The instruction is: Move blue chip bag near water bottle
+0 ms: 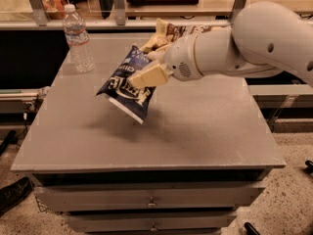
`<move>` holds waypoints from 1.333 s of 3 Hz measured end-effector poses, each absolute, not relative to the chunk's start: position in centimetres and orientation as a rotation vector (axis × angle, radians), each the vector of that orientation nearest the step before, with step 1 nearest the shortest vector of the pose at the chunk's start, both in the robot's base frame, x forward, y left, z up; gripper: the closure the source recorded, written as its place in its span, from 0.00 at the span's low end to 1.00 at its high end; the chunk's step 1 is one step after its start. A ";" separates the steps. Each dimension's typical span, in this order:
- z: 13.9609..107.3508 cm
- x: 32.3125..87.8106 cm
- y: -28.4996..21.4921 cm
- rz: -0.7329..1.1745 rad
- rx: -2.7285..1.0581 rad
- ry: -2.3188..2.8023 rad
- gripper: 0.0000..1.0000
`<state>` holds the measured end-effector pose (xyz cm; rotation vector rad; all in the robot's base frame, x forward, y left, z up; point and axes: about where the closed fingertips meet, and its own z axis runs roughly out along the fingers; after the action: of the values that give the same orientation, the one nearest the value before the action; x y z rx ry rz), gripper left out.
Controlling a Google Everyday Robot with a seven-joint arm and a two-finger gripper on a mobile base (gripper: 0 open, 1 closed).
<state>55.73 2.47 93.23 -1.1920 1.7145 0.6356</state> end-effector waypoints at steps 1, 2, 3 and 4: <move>91.6 60.6 5.0 0.654 -1.118 1.691 1.00; 90.4 63.2 6.6 0.665 -1.090 1.688 1.00; 89.2 65.3 8.2 0.660 -1.067 1.689 1.00; 88.7 67.0 9.3 0.652 -1.049 1.683 1.00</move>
Offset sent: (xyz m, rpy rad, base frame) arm 0.1079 0.0555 -0.0435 0.1119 -0.0055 -0.0740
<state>66.96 9.26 88.71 -1.0491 1.6826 0.6522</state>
